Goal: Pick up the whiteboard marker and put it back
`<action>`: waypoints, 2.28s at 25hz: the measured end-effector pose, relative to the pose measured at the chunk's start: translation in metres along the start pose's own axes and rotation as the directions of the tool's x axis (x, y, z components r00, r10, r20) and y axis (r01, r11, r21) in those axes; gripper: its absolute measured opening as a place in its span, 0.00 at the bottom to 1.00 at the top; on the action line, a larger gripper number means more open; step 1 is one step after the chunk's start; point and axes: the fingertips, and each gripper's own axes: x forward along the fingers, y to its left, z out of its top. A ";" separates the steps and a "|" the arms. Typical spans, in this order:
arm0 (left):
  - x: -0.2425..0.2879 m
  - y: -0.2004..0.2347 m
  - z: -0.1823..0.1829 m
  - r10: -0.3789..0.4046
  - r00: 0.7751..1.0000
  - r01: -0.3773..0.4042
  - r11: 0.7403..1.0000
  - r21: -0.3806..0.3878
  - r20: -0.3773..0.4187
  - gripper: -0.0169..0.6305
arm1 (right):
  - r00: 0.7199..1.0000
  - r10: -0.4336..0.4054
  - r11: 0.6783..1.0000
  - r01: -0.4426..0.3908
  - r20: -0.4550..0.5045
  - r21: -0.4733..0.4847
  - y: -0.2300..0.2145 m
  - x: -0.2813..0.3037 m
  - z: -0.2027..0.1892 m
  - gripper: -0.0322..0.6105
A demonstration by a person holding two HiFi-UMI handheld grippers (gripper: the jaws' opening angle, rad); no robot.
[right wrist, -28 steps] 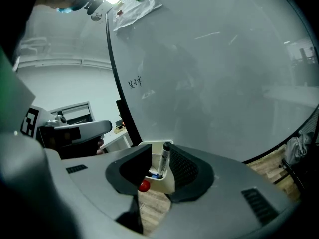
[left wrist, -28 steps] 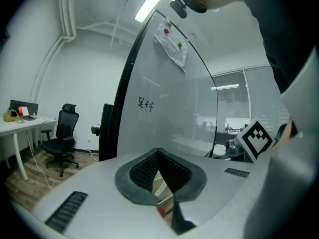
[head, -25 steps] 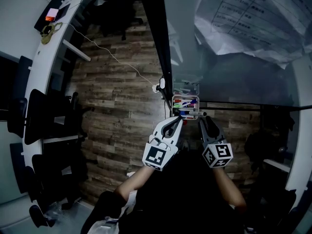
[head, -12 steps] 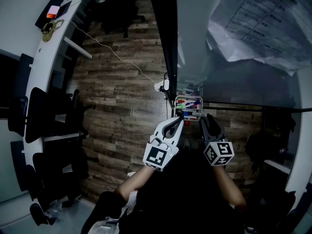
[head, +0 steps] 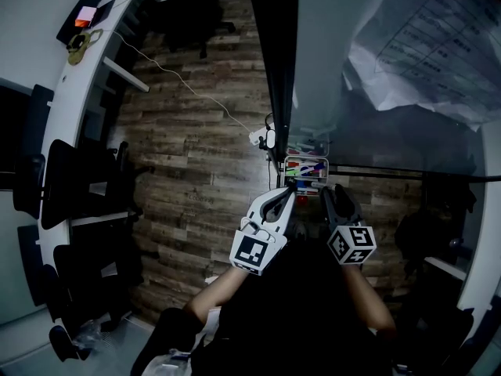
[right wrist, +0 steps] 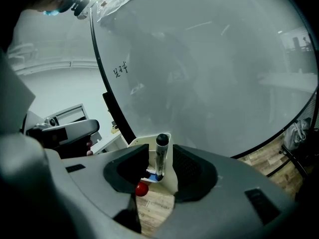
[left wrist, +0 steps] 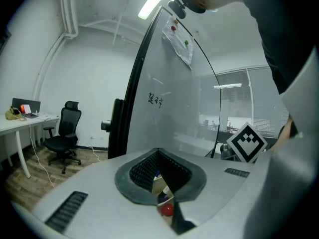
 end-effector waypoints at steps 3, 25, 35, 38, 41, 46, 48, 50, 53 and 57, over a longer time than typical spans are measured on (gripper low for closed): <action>0.001 0.001 -0.001 -0.001 1.000 0.001 1.000 -0.006 -0.001 0.04 | 1.000 -0.006 1.000 0.006 -0.001 0.008 -0.001 0.002 0.000 0.27; -0.009 0.005 0.000 0.010 1.000 -0.010 1.000 -0.007 0.016 0.04 | 1.000 -0.022 1.000 0.022 0.013 -0.022 0.005 0.000 0.000 0.17; -0.015 0.007 0.002 0.013 0.999 -0.013 1.000 -0.006 0.030 0.04 | 0.999 -0.030 0.996 0.032 0.032 -0.081 0.011 -0.003 0.005 0.17; -0.015 0.007 0.002 0.008 1.000 -0.008 1.000 0.005 0.026 0.04 | 0.999 -0.025 0.996 0.028 0.037 -0.089 0.012 -0.005 0.006 0.17; -0.016 0.007 0.002 0.008 1.000 -0.009 1.000 0.008 0.029 0.04 | 0.999 -0.027 0.994 0.031 0.041 -0.102 0.013 -0.007 0.007 0.17; -0.018 0.006 0.005 0.013 0.999 -0.013 1.000 -0.001 0.044 0.04 | 0.998 -0.031 0.992 0.037 0.046 -0.118 0.014 -0.009 0.009 0.17; -0.018 0.005 0.005 0.013 0.999 -0.013 1.000 0.005 0.045 0.04 | 0.998 -0.031 0.992 0.036 0.050 -0.123 0.015 -0.010 0.011 0.17; -0.018 0.006 0.006 0.017 0.999 -0.017 1.000 0.005 0.050 0.04 | 0.998 -0.029 0.991 0.036 0.056 -0.127 0.016 -0.010 0.013 0.17; -0.020 0.007 0.007 0.023 0.998 -0.024 1.000 0.003 0.056 0.04 | 0.998 -0.024 0.989 0.033 0.064 -0.142 0.018 -0.012 0.016 0.17; -0.021 0.005 0.010 0.020 0.998 -0.020 1.000 0.007 0.065 0.04 | 0.998 -0.022 0.988 0.032 0.067 -0.153 0.019 -0.014 0.018 0.17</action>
